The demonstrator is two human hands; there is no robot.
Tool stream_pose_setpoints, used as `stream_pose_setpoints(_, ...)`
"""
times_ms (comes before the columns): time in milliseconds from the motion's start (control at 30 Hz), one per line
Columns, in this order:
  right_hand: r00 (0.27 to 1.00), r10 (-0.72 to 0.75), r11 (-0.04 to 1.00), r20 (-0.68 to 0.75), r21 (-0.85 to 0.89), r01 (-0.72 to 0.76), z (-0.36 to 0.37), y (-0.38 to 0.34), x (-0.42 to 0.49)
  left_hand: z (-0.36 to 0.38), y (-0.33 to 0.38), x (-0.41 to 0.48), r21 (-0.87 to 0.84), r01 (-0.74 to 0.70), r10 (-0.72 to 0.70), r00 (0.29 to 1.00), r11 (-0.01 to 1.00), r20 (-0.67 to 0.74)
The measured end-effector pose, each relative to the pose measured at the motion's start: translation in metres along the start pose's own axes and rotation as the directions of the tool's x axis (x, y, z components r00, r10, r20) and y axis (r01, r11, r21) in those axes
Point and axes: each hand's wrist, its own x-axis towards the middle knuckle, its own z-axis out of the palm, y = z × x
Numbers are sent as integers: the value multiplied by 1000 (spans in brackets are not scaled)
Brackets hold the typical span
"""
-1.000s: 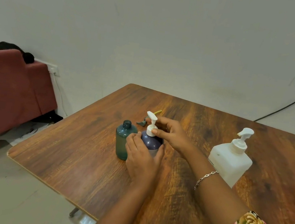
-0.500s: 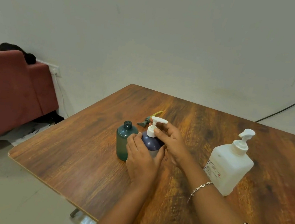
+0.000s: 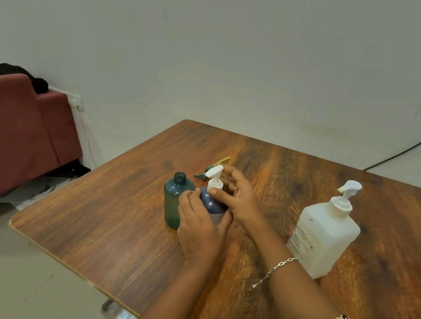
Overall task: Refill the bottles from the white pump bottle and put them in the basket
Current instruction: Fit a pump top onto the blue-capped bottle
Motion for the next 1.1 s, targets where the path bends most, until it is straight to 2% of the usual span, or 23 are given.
stream_pose_setpoints(67,999,19,993,41,120,-23,-4,-2,-3,0,-1,0,-2,-12,12,1000,1000,-10)
stream_pose_setpoints(100,999,12,993,44,116,-17,-6,-1,-3,0,-1,1,1,-12,12,1000,1000,-12)
stream_pose_setpoints(267,999,39,997,-22,65,-37,-3,-1,0,0,1,2,7,-10,10,1000,1000,-1)
stream_pose_setpoints(433,999,-35,991,19,-127,37,3,-4,2,-1,0,2,8,-9,9,1000,1000,5)
stream_pose_setpoints(533,992,40,997,117,67,-48,-5,-6,-3,-1,-1,2,21,-30,30,1000,999,-2)
stream_pose_setpoints(600,991,56,991,122,115,-71,-8,-7,-3,-1,0,3,29,-34,35,999,999,-15)
stream_pose_setpoints(667,995,56,993,81,103,-65,-7,-8,-2,-1,1,3,28,-29,30,999,999,-17)
stream_pose_setpoints(800,995,44,999,-92,33,-41,-3,-3,-3,-2,3,1,31,-17,17,1000,999,9)
stream_pose_setpoints(1100,936,-61,998,-347,-31,54,22,3,-10,1,4,3,6,59,-59,997,998,50)
